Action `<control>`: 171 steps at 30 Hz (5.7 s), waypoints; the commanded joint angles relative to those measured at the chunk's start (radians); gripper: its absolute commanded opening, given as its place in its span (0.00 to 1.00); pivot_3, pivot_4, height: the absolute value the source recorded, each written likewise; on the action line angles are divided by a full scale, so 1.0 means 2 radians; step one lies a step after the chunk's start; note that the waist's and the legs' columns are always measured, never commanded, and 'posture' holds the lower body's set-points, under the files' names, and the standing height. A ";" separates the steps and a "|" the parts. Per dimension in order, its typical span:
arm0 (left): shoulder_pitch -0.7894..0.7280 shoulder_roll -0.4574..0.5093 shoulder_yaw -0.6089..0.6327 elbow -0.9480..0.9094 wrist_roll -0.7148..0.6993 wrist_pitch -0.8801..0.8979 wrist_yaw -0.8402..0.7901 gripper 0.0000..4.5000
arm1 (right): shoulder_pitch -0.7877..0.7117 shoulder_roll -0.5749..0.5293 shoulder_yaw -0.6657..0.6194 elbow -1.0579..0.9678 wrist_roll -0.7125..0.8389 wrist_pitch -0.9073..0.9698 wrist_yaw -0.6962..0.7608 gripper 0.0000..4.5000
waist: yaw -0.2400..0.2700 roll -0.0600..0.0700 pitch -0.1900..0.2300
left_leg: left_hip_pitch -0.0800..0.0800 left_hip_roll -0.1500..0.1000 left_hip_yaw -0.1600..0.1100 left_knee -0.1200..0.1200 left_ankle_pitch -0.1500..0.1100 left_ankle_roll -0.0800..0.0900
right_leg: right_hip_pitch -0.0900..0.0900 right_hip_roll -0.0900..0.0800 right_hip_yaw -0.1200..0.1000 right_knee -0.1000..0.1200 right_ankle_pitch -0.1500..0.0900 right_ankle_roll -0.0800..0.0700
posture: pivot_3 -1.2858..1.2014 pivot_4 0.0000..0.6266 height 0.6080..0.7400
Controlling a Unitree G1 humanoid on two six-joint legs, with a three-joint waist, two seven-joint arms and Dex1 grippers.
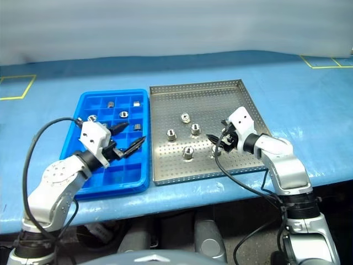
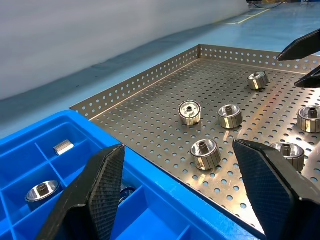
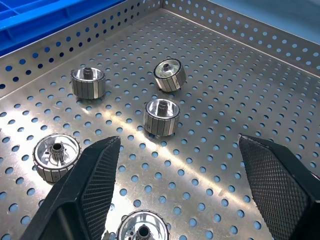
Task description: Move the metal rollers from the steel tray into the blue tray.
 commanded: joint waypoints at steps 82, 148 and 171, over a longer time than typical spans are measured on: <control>-0.316 0.037 -0.218 0.366 0.149 0.178 -0.129 0.63 | 0.042 0.105 0.013 -0.049 -0.024 -0.054 -0.114 0.89 | -0.096 0.003 -0.002 | 0.009 -0.001 -0.003 -0.003 0.000 0.000 | 0.007 0.001 0.002 0.001 -0.001 0.001 | 0.38 0.24 1.00; -0.176 -0.072 -0.014 0.006 -0.002 0.229 0.019 0.73 | 0.066 0.003 0.005 -0.149 -0.008 0.039 -0.101 0.89 | 0.004 -0.001 0.000 | 0.005 -0.002 -0.002 -0.001 -0.001 0.000 | 0.005 -0.001 0.001 0.000 -0.002 0.002 | 0.42 0.24 1.00; -0.255 -0.019 -0.255 0.227 0.130 0.136 -0.096 0.73 | 0.158 0.035 -0.050 -0.222 0.013 0.056 -0.140 0.89 | -0.113 0.001 -0.001 | 0.002 -0.002 -0.003 0.000 -0.001 0.001 | 0.002 0.000 0.004 0.001 -0.002 0.003 | 0.34 0.24 1.00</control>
